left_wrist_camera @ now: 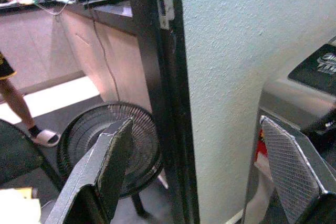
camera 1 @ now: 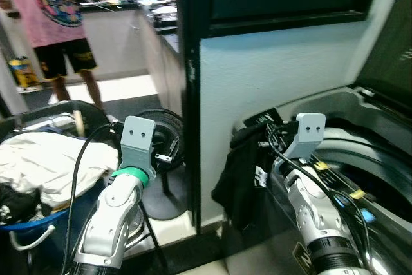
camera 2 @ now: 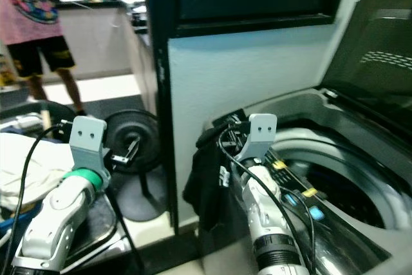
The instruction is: Clothes washing
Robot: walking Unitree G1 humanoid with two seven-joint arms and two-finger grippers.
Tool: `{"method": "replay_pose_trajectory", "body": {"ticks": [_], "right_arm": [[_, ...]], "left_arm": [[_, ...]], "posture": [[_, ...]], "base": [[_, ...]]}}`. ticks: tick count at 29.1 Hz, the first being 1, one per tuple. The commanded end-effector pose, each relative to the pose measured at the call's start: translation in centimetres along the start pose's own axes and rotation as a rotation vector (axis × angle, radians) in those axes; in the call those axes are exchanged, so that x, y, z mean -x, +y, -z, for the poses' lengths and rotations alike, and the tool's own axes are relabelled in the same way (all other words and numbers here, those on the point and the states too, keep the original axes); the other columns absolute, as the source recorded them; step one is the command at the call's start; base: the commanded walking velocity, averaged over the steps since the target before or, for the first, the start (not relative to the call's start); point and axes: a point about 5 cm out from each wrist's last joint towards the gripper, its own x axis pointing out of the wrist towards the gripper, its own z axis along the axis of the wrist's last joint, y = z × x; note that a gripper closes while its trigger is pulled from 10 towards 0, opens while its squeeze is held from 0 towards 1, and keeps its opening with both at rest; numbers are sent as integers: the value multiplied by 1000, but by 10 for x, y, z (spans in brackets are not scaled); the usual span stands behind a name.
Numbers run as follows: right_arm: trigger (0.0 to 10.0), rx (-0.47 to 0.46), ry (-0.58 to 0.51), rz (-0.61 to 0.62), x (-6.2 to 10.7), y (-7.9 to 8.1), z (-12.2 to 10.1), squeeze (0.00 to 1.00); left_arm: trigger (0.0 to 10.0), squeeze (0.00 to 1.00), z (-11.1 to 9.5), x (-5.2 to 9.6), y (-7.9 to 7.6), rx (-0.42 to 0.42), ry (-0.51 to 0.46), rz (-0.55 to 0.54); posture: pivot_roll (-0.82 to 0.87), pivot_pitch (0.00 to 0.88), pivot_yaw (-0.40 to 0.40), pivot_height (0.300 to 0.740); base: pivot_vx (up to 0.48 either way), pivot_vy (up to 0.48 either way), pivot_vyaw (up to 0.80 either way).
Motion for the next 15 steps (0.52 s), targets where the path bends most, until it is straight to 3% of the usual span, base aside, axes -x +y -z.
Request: {"method": "replay_pose_trajectory", "body": {"ticks": [1, 15], "right_arm": [[10000, -17, -30, -18, -1, 4, -4, 0], [10000, -22, -41, -52, 1, 9, -4, 0]], "left_arm": [[10000, 0, -4, 1, 4, -3, -25, -23], [10000, 0, -4, 3, 1, 20, -29, -14]], "posture": [[37, 19, 36, 740], [35, 21, 35, 740]], "base": [[0, 0, 0], [0, 0, 0]]}}
